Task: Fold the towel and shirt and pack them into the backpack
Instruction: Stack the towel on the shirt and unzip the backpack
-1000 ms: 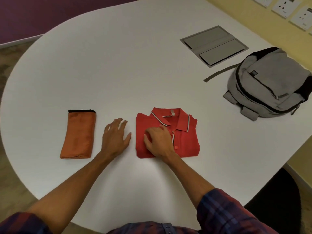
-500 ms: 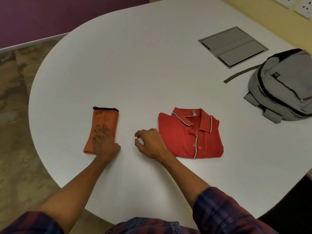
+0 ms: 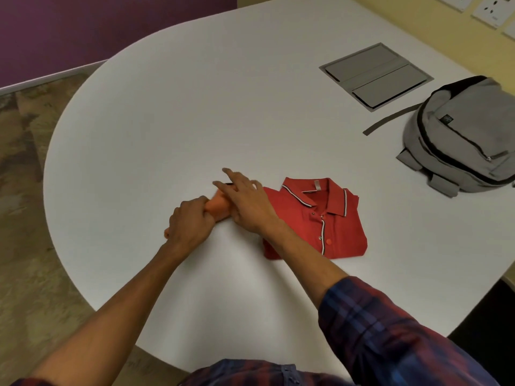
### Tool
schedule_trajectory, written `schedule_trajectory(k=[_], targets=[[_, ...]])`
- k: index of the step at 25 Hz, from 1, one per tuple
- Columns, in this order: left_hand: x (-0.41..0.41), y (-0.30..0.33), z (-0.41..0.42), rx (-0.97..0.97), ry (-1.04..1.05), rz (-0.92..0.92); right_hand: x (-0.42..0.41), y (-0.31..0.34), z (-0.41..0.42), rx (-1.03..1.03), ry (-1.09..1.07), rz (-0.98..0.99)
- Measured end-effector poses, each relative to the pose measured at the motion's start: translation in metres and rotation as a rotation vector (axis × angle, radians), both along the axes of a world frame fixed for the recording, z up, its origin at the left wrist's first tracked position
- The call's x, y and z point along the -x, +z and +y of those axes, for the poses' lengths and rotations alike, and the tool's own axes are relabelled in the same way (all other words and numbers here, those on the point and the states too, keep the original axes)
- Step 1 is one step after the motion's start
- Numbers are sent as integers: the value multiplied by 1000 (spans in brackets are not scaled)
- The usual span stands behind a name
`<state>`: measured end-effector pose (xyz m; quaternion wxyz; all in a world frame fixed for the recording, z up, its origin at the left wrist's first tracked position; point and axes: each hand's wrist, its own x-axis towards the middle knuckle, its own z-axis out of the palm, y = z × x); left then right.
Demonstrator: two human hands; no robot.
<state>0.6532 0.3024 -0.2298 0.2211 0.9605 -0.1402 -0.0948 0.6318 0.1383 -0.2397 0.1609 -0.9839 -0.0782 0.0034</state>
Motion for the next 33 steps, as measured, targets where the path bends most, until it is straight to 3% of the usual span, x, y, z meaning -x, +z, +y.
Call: schedule_trajectory(k=[3,11,15,20,23,26,30,33], targets=[[6,18,-25,102,-105,-37,2,17,-34,97,2,-52],[9,29,-107,140,-264,-206,53,43,-133,154,-330,-384],[23,-1,-137,81,-411,-188,86,9,-158,171,-440,-232],[56,-50,-141,-109,-577,-78,128,-39,-165,74,-390,105],[59,-50,-147,-86,-508,-156,129,-33,-167,-27,-410,90],[54,-46,-167,-48,-473,-234,122,-25,-177,10,-492,6],[68,-66,-183,-122,-496,-201,133,-51,-186,-76,-534,184],[77,-87,-178,-152,-481,-219,141,-73,-180,-154,-521,209]])
